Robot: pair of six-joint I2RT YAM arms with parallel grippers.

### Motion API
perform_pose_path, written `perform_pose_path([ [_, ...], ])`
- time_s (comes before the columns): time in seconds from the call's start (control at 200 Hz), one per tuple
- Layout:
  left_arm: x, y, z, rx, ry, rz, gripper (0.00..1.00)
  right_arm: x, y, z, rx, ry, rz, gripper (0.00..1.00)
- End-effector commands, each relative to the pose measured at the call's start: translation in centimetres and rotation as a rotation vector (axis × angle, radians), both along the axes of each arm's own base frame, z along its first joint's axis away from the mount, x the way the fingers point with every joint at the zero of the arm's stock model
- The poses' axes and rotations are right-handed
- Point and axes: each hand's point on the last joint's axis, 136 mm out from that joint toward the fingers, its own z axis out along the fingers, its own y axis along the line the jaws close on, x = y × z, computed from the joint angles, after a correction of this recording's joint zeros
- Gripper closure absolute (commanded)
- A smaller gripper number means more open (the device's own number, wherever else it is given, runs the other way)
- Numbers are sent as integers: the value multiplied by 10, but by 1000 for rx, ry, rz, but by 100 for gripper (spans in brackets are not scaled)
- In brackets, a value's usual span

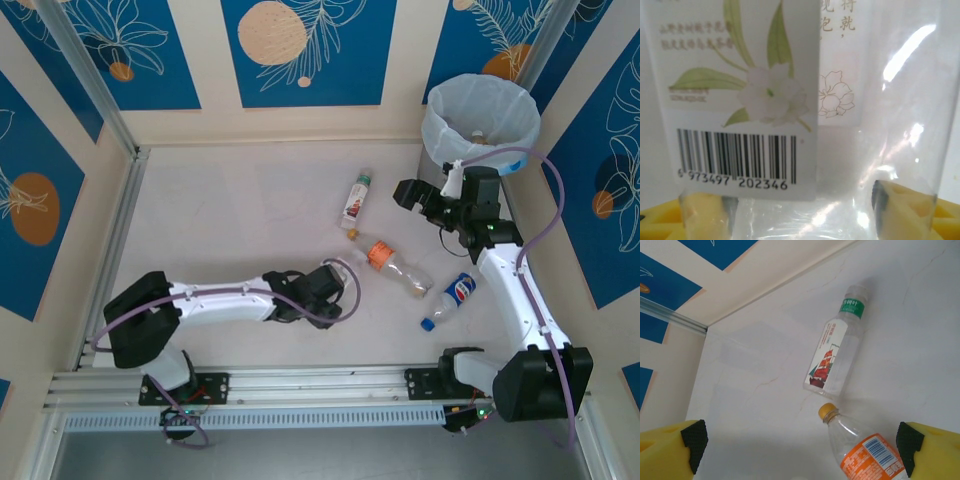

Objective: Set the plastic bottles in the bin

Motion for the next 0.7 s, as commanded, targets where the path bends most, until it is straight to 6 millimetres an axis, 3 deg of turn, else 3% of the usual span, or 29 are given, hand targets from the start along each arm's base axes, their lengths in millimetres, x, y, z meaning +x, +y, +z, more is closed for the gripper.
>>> perform_pose_path([
  [0.0,31,-21,36,-131,-99,-25,55,-13,16,-3,85,57,53,1],
  [0.275,71,-35,68,-278,-188,3,55,-26,45,-12,186,154,174,1],
  [0.69,90,-35,95,-350,-297,28,55,-14,84,-15,222,175,289,1],
])
